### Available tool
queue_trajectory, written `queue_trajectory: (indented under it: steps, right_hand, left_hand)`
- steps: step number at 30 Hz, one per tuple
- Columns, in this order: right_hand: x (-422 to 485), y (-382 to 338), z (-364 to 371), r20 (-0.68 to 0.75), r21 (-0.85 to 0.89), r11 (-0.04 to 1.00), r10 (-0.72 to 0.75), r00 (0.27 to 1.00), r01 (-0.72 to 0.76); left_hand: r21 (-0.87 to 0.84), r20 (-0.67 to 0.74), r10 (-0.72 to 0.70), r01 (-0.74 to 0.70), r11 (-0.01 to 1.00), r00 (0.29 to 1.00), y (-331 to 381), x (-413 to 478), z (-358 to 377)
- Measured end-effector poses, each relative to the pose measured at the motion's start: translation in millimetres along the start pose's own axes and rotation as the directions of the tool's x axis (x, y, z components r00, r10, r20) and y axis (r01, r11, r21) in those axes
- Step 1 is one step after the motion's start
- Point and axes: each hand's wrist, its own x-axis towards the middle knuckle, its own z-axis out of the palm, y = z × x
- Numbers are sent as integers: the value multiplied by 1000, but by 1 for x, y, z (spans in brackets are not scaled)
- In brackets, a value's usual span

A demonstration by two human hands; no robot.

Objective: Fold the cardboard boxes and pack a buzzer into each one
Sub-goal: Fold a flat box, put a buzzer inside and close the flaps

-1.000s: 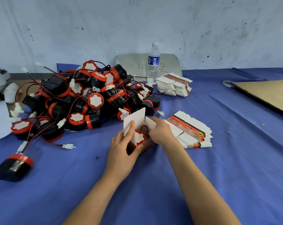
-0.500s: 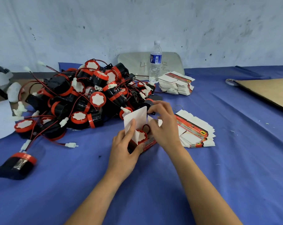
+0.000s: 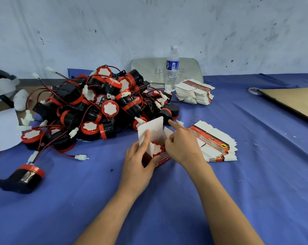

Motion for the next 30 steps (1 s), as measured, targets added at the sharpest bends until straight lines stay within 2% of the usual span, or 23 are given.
queue_trajectory:
  steps: [3,7,10,13,15,17,18,19,22,25,28,30]
  right_hand:
    - [-2,-1,0,163,-75,992,112,980,-101]
    - [-1,4,-5,221,36,989,135,966,-146]
    - [0,11,-10,269,69,997,6,963,-25]
    - [1,21,-14,247,226,972,-119,962,63]
    - [1,26,-18,195,450,893,-125,973,24]
    - [2,32,-21,157,737,676,-135,978,-25]
    - [3,34,-21,159,811,582,-133,978,-53]
    - [4,36,-20,171,838,540,-122,978,-79]
    - [6,33,-13,192,805,582,-66,979,-119]
    - [5,32,-2,199,808,569,-24,980,-150]
    - [5,31,6,238,742,645,1,971,-183]
    - [5,29,9,246,741,643,8,969,-193]
  left_hand:
    - [11,-12,-12,12,1000,1000,0,0,0]
    - [27,-1,-29,29,999,1000,1,-1,-1]
    - [82,21,-37,35,996,999,2,-1,-1]
    - [108,43,-43,38,993,998,3,-1,-1]
    - [109,66,-49,42,993,997,4,-1,-2]
    - [107,80,-57,48,993,995,4,0,-3]
    - [97,85,-56,48,994,995,5,0,-3]
    - [84,86,-47,39,996,995,5,0,-4]
    - [57,58,7,-10,998,998,5,1,-6]
    - [37,47,-3,1,999,999,5,1,-7]
    - [29,-9,-3,3,1000,1000,4,2,-7]
    - [39,-49,31,-29,999,998,5,3,-7]
